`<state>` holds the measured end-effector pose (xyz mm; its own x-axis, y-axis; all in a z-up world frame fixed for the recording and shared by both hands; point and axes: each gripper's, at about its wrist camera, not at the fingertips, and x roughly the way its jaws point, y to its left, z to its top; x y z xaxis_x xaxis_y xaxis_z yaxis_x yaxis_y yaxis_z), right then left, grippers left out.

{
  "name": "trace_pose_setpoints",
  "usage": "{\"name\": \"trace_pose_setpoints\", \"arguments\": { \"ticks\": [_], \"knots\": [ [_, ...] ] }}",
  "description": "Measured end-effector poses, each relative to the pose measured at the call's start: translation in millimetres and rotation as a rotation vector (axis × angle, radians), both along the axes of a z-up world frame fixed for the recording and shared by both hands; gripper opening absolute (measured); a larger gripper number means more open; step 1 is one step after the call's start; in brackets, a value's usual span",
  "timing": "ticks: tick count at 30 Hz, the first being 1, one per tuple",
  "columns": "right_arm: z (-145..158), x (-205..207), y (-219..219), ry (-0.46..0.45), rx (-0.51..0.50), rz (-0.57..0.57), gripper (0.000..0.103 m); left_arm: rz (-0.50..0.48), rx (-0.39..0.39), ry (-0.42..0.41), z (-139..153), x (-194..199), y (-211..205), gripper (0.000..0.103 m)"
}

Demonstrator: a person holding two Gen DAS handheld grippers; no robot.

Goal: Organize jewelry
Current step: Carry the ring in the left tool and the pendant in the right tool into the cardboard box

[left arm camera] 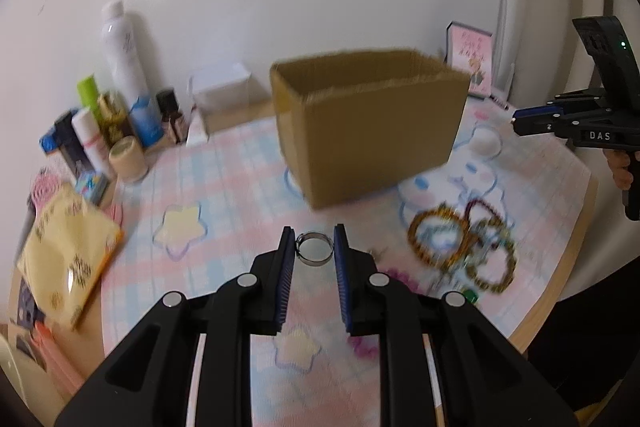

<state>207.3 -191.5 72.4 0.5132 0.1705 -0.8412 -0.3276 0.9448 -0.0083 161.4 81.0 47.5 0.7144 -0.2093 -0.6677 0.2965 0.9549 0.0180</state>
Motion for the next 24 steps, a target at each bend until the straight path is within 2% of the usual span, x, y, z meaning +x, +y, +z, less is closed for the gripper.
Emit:
{"name": "trace_pose_setpoints", "arguments": {
  "ticks": [8,11,15,20,24],
  "knots": [
    [41.4,17.4,14.2,-0.075,0.030,0.010,0.016,-0.084,-0.070,-0.115,56.7,26.3,-21.2,0.019],
    [49.8,27.5,19.8,-0.077,0.045,0.013,0.016,-0.114,-0.080,-0.128,72.8,40.1,-31.8,0.019],
    [52.1,45.6,27.0,-0.053,0.055,0.015,0.016,-0.142,-0.090,-0.076,80.2,67.2,-43.0,0.019],
    [43.8,69.0,32.7,-0.002,0.053,-0.015,0.016,-0.140,-0.061,-0.008,77.2,96.4,-51.9,0.019],
    [28.2,94.5,35.0,0.098,0.090,-0.038,0.016,-0.125,-0.038,0.081,64.9,124.2,-56.6,0.019]
  ]
}}
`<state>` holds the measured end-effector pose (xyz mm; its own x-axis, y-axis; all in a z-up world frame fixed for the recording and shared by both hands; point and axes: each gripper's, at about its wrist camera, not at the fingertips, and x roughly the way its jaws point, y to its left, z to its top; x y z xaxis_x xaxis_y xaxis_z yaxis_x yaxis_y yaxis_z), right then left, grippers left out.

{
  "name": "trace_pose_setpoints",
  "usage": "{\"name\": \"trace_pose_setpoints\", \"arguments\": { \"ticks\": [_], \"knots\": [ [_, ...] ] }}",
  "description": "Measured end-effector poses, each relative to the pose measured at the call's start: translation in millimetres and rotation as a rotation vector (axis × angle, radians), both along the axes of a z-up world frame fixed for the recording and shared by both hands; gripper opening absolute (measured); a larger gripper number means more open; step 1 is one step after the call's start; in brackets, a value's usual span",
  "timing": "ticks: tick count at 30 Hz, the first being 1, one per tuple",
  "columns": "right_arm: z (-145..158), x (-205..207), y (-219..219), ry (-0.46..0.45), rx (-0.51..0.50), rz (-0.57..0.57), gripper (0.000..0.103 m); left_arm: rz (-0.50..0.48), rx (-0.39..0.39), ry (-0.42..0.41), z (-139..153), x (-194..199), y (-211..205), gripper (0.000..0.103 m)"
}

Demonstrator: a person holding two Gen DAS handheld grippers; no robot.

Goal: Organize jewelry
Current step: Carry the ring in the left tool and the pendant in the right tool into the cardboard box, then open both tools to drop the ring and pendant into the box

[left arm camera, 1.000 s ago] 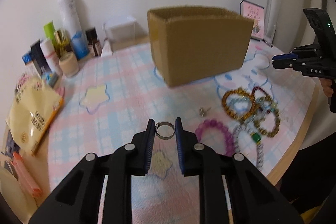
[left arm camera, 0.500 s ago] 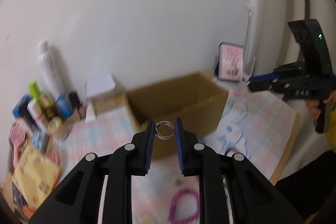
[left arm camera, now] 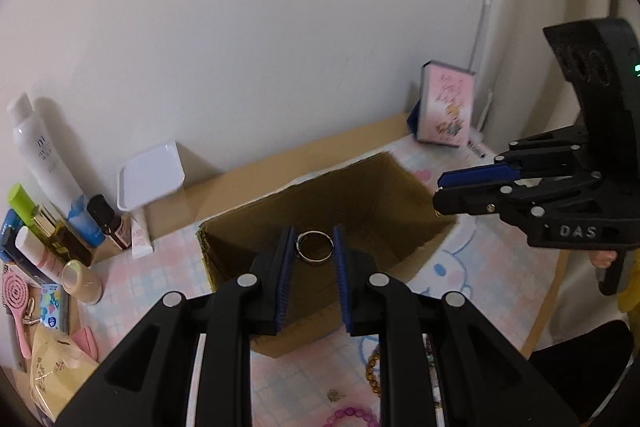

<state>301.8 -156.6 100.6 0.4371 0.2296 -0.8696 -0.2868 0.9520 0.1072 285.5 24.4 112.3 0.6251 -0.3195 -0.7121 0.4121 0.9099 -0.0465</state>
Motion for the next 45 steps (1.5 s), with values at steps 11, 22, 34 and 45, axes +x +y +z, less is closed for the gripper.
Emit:
{"name": "trace_pose_setpoints", "arguments": {
  "ticks": [11,22,34,45],
  "knots": [
    [-35.0,21.4,4.2,0.127,0.055,-0.035,0.016,0.033,0.033,0.120,-29.0,26.8,2.1,0.019],
    [-40.0,23.0,6.1,0.143,0.050,-0.035,0.017,0.043,0.083,0.123,-37.4,29.5,-0.6,0.019],
    [-23.0,13.8,2.9,0.101,0.065,-0.042,0.026,0.048,0.123,0.070,-24.5,20.4,-3.2,0.038],
    [19.5,-29.6,12.5,-0.017,0.044,0.004,0.039,0.040,0.104,-0.024,7.5,-18.5,0.5,0.054]
  ]
}}
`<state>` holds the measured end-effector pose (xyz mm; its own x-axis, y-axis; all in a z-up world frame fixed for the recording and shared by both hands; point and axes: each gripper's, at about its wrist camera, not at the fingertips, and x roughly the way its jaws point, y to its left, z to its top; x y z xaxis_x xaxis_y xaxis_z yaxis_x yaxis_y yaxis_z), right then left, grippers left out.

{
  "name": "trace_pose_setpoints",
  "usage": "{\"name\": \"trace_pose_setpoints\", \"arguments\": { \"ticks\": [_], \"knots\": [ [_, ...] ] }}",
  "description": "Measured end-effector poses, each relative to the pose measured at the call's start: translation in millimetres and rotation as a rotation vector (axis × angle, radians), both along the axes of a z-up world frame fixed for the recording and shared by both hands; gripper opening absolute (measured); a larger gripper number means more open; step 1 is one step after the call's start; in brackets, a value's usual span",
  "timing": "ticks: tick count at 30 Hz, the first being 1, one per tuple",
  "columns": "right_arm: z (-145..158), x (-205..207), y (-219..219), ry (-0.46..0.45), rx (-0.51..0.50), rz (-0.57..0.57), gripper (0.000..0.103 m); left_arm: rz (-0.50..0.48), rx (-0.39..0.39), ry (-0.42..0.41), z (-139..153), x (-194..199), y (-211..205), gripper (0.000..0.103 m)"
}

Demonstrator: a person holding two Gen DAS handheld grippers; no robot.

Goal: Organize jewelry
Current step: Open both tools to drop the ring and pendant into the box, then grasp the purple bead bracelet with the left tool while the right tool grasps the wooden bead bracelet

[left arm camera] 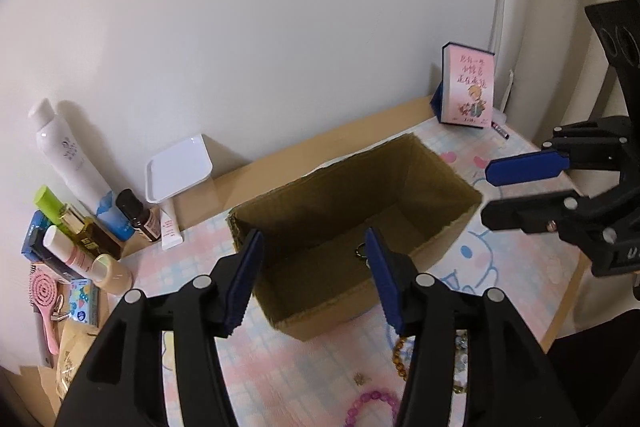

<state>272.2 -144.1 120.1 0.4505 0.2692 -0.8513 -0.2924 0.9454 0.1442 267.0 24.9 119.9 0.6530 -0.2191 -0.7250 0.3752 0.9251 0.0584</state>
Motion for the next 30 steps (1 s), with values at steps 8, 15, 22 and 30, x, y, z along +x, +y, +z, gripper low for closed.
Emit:
{"name": "trace_pose_setpoints", "arguments": {
  "ticks": [8,15,22,30],
  "knots": [
    [11.5,-66.0,10.5,-0.106,-0.063,0.114,0.040,-0.009,-0.017,-0.076,-1.8,-60.7,4.2,0.060],
    [-36.2,-94.9,2.7,-0.013,-0.066,0.112,0.039,-0.025,-0.002,-0.008,-51.0,-98.9,6.8,0.060],
    [-78.2,-98.0,-1.3,0.075,-0.086,0.083,0.038,0.029,-0.035,0.101,-98.4,-104.0,20.1,0.060],
    [-110.5,-97.0,1.9,0.153,-0.094,0.079,0.030,0.067,-0.032,0.157,-126.0,-107.6,29.9,0.060]
  ]
}}
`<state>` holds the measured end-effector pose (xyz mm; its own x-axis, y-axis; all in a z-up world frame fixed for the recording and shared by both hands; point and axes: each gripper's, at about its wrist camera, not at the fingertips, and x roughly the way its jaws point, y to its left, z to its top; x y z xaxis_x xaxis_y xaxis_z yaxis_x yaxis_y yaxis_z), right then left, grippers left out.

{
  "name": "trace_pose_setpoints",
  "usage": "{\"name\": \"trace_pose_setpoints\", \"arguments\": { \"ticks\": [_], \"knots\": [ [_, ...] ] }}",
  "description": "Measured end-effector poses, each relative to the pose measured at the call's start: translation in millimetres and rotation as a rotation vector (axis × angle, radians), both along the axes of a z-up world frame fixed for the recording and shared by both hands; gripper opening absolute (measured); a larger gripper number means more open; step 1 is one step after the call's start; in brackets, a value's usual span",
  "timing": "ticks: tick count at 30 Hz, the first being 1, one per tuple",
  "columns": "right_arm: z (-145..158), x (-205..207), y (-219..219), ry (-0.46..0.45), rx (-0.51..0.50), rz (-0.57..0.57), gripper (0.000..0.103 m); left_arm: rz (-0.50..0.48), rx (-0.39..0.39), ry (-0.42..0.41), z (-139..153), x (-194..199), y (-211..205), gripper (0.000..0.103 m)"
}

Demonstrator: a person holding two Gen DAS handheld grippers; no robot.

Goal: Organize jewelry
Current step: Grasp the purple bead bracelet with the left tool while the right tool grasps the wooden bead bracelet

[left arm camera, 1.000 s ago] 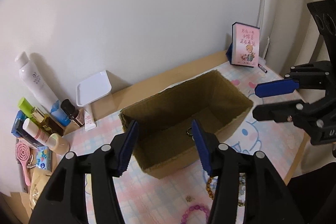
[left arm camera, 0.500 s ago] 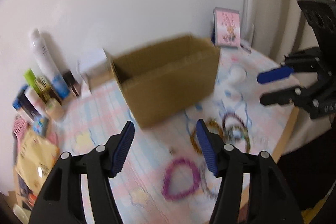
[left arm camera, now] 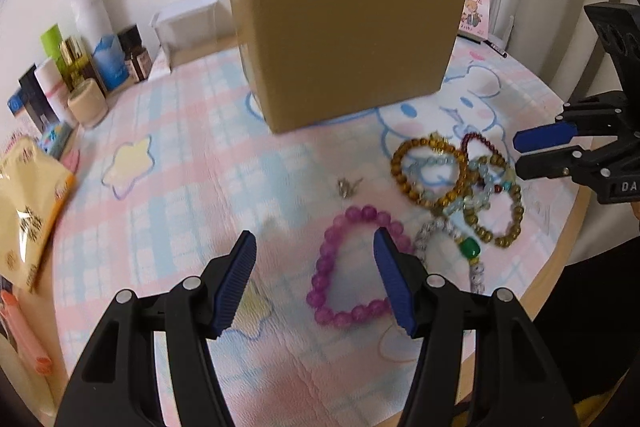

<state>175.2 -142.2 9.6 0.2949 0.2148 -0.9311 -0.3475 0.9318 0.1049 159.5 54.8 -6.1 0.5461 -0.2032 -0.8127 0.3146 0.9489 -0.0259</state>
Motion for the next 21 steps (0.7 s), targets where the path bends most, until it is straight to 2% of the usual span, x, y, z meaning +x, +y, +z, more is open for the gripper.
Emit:
{"name": "trace_pose_setpoints", "arguments": {
  "ticks": [7,9,14,17,21],
  "knots": [
    [-10.1,6.2,-3.3,0.024,-0.009,-0.041,0.029,0.015,-0.010,0.006,-8.9,-5.3,3.2,0.055],
    [-12.7,5.8,-3.3,0.024,-0.018,-0.036,0.026,0.022,0.000,0.002,-9.4,-6.0,2.9,0.053],
    [-19.8,5.6,0.5,0.028,-0.046,-0.036,0.025,0.033,0.029,-0.012,-9.8,-6.6,0.5,0.049],
    [-22.4,5.6,1.1,0.027,-0.054,-0.038,0.023,0.057,0.027,-0.015,-9.3,-6.3,2.1,0.042],
    [-25.4,6.5,2.3,0.030,-0.054,-0.048,0.012,0.087,0.026,-0.021,-8.9,-5.9,4.8,0.034]
  ]
}}
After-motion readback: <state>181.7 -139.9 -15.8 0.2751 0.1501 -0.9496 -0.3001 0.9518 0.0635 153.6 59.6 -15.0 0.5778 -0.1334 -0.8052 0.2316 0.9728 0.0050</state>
